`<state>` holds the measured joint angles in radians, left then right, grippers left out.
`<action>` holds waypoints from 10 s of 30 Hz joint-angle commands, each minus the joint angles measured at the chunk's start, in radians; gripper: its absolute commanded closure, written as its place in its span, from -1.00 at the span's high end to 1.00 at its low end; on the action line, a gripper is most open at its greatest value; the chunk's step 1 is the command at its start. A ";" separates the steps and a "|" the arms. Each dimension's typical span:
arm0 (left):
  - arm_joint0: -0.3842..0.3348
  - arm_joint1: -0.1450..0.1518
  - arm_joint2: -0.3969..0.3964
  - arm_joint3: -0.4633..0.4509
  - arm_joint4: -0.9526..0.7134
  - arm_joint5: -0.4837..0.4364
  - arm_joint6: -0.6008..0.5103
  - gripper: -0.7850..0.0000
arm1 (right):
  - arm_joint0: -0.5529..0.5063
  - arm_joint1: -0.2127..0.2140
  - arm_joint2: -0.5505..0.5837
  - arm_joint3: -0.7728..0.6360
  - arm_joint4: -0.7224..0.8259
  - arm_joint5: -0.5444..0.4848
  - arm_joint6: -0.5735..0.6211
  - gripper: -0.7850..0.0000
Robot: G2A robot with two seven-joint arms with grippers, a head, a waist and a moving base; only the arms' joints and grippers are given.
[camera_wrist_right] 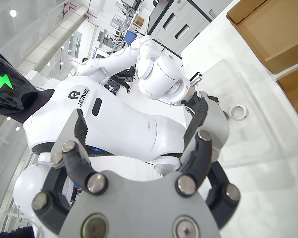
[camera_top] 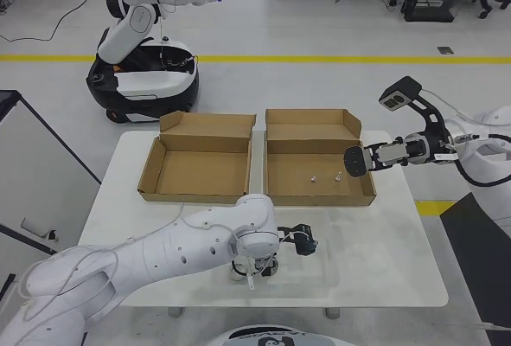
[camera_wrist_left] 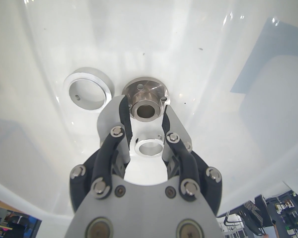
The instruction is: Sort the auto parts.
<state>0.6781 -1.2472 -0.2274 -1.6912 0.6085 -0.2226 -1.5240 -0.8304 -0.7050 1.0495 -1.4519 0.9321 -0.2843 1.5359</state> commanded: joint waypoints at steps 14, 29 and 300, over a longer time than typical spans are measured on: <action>0.003 -0.019 -0.002 0.029 -0.003 -0.028 -0.009 -0.21 | 0.000 0.000 0.000 0.000 0.000 0.000 0.000 1.00; 0.010 -0.024 -0.003 0.035 0.012 -0.028 -0.012 -0.25 | 0.000 0.000 0.000 0.000 0.000 0.000 0.000 1.00; 0.537 0.325 -0.958 -0.321 -0.894 -0.328 1.197 -1.00 | 0.000 0.000 0.000 0.000 0.000 0.000 0.000 1.00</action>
<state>1.2300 -0.9179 -1.1924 -2.0207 -0.3206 -0.5812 -0.3585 -0.8304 -0.7050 1.0495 -1.4519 0.9321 -0.2843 1.5359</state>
